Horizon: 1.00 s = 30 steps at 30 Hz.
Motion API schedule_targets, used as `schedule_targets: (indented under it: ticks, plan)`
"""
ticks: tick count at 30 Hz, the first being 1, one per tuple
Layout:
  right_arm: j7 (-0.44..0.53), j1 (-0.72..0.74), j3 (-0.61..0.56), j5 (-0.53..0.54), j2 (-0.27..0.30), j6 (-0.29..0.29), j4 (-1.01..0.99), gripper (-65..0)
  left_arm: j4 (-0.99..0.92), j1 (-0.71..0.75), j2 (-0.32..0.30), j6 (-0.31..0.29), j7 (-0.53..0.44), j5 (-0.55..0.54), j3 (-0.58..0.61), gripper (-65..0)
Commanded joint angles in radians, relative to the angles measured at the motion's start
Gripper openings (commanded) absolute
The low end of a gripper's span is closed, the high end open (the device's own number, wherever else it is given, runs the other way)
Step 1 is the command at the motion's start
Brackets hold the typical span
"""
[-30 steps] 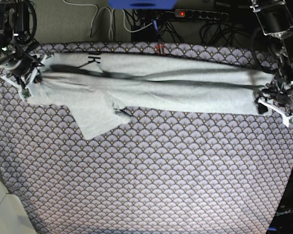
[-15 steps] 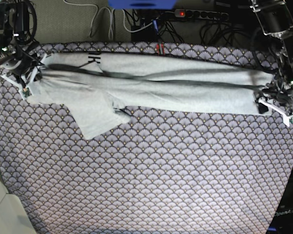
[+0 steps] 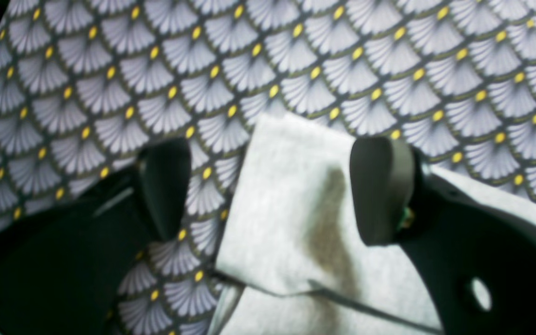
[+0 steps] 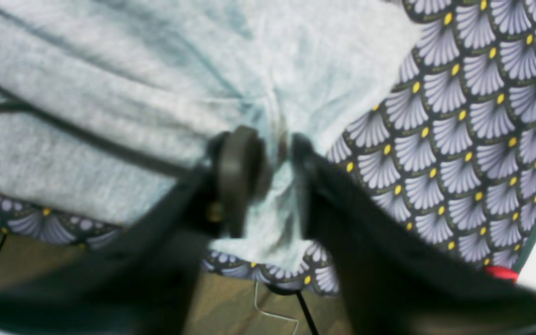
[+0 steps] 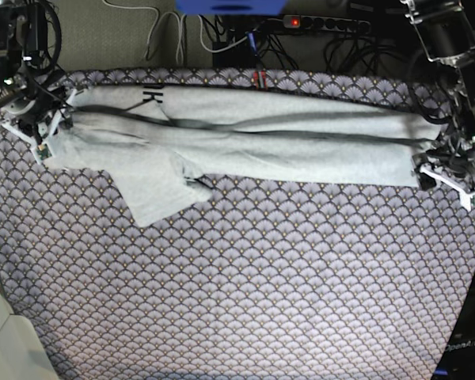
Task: Fold the T-shirt properly
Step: 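Lower the folded edge onto the shirt and open both grippers, then move the right gripper to the protruding sleeve and grasp it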
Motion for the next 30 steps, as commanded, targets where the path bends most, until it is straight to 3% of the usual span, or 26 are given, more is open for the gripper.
schedule_targets:
  ticks: [1, 5, 15, 19, 22, 27, 30]
  plan:
    - [0.015, 0.002, 0.007, 0.001, 0.016, -0.001, 0.015, -37.5, 0.016, -0.016, -0.016, 0.0, -0.018, -0.006, -0.006, -12.8]
    - [0.015, 0.005, 0.011, 0.001, 0.018, 0.0, 0.018, -28.1, 0.016, -0.016, -0.016, 0.0, -0.018, -0.006, -0.006, -12.8]
    - [0.015, 0.046, 0.061, -0.001, 0.05, 0.0, 0.174, -27.9, 0.023, -0.006, -0.015, 0.0, -0.012, -0.006, -0.008, -12.8]
    - [0.015, 0.161, 0.048, -0.001, 0.032, 0.0, 0.191, -27.7, 0.026, 0.017, -0.012, 0.0, -0.012, -0.006, -0.011, -12.8]
    - [0.001, 0.259, -0.016, -0.001, 0.021, 0.0, 0.127, -27.7, 0.027, 0.031, -0.01, 0.0, -0.012, -0.006, -0.009, -12.8]
    - [-0.016, 0.47, -0.24, 0.001, 0.021, 0.002, -0.085, -27.6, 0.027, 0.044, -0.01, 0.0, -0.009, -0.006, -0.014, -12.8]
    - [-0.013, 0.569, -0.368, 0.001, -0.008, 0.003, -0.226, -27.6, 0.029, 0.055, -0.01, 0.0, -0.009, -0.006, -0.014, -12.8]
